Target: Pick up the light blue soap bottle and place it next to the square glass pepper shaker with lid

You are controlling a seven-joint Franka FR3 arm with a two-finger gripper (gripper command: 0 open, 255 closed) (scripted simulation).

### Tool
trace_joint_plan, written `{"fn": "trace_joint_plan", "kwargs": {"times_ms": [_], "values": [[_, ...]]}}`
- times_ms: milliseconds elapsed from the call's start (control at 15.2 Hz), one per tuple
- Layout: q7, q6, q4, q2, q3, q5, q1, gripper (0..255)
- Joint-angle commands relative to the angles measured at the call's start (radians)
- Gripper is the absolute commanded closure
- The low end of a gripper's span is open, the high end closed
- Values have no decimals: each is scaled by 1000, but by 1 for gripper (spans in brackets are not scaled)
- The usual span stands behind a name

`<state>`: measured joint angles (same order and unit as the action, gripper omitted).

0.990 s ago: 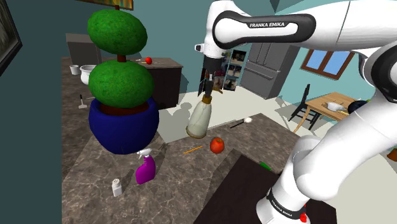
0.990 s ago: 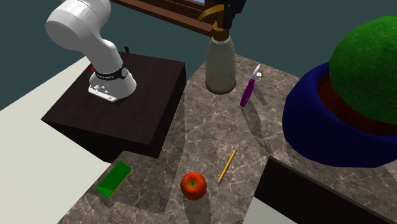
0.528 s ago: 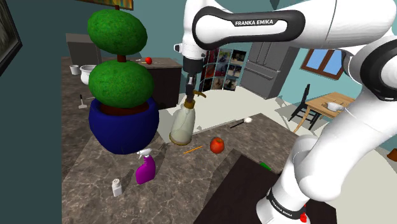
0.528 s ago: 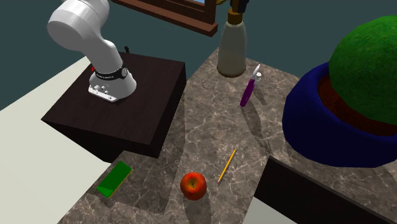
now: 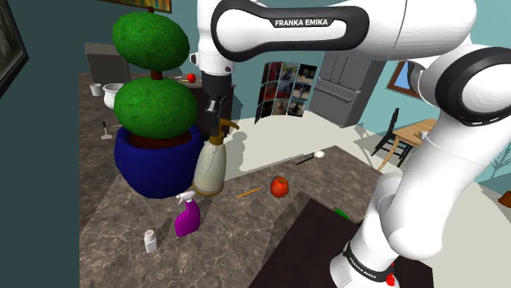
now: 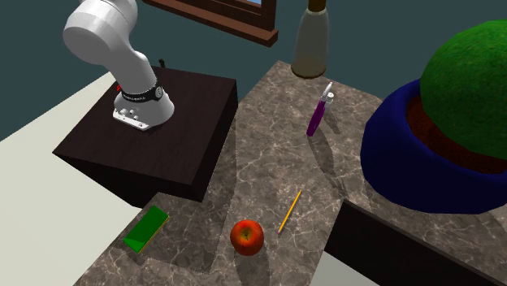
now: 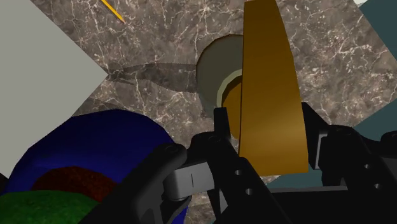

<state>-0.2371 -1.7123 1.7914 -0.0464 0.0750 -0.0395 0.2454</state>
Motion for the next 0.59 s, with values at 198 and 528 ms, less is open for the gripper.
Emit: {"fn": "trace_joint_plan", "kwargs": {"times_ms": [198, 528], "values": [[108, 37, -161, 128, 54, -10, 53, 255], [141, 11, -178, 173, 67, -16, 71, 255]]}}
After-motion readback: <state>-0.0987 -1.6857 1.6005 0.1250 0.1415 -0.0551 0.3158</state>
